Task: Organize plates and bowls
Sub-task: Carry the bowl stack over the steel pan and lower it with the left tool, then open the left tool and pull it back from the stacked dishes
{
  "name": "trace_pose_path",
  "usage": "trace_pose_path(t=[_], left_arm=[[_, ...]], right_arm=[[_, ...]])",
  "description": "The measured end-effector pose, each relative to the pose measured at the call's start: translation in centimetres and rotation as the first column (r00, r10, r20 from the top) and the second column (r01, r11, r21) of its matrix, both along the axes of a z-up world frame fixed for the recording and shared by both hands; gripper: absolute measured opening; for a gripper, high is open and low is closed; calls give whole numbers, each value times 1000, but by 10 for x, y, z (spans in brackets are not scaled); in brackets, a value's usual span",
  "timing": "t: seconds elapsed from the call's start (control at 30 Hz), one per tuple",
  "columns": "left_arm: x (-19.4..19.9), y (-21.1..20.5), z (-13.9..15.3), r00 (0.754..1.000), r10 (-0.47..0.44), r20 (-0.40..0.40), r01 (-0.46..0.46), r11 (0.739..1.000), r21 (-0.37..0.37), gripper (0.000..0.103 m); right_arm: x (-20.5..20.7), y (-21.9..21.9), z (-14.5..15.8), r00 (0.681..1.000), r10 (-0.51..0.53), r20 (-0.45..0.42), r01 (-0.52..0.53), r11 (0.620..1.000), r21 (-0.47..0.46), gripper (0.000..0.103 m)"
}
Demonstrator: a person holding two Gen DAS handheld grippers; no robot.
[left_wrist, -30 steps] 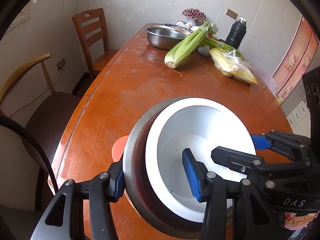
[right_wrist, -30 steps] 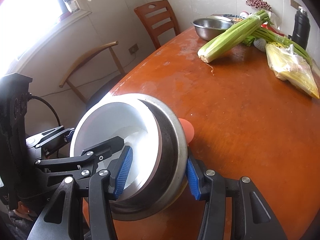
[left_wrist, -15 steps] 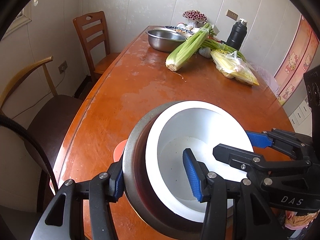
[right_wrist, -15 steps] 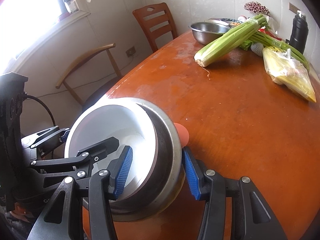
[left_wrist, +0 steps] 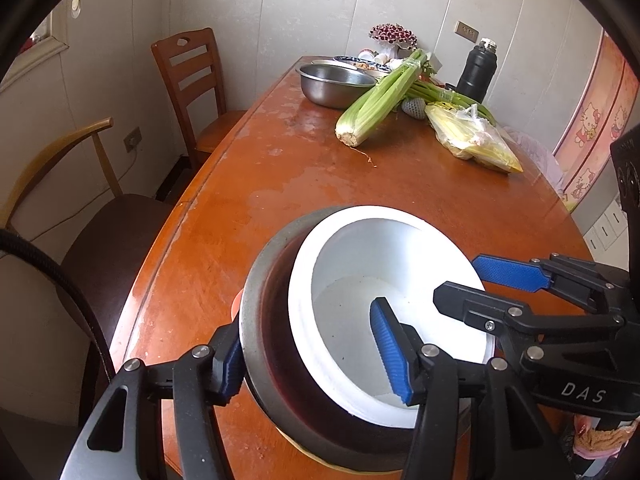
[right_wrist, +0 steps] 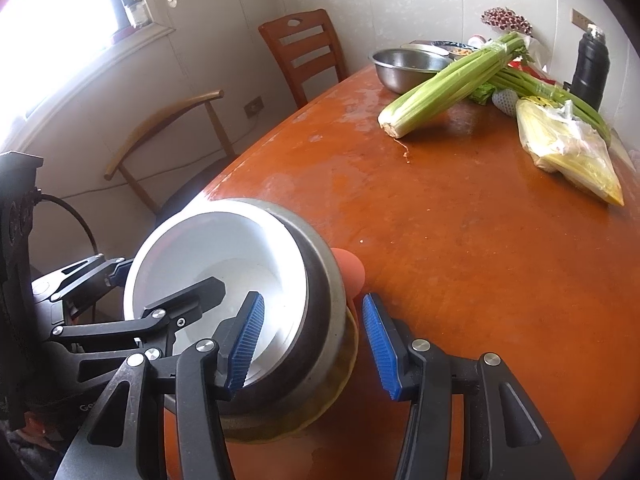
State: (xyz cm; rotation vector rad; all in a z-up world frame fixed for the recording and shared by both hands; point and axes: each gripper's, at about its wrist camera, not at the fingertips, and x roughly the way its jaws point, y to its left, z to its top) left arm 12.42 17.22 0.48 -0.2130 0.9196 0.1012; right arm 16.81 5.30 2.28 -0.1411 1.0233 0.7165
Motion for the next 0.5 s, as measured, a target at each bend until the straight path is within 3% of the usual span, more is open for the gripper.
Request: trace_pose_path(t=[0.37,0.5], left_arm=[[-6,-1,8,1000,16,26,-17,1000,7,61],[-11,-1,19,997,48,61,-52,996,66,66]], right_arm=[[0,-4,1,1000,-18,19,18,1000,-8,53],[-2,-6,4,999,-17,31,18,1000,-5,55]])
